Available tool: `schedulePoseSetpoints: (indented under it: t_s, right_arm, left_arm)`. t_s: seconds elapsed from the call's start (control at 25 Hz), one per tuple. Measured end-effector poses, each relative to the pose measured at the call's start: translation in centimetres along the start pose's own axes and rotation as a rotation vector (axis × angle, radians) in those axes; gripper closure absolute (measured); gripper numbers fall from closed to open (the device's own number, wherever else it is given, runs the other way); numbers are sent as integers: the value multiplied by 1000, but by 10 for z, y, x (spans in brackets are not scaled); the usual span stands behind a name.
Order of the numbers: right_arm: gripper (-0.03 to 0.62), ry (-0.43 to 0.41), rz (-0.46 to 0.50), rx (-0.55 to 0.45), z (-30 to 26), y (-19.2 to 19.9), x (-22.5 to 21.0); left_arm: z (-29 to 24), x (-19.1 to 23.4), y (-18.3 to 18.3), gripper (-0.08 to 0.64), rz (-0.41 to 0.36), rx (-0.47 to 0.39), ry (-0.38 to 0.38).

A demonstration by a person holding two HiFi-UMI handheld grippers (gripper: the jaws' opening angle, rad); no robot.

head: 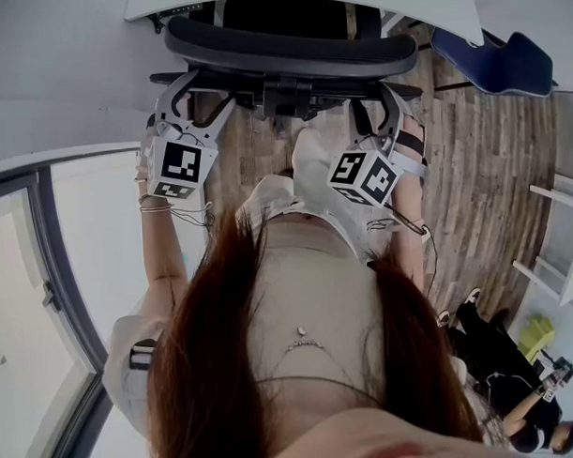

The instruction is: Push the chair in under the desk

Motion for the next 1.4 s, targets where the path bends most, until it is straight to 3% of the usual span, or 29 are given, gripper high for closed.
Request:
schedulePoseSetpoints:
  t_s: [1.4]
  right_arm:
    - [330, -12, 1, -55, -48, -7, -38]
  left_arm:
    - [-49, 27, -9, 278, 8, 24, -18]
Point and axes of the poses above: the fingertips, and each gripper's own axes: z backward along the fingers, x to its left, y out of its underside, the point moved 2 cm from there along z, backward along the fingers, and after that the axes turned 9 degrees about -y, right-handed, at the moved point
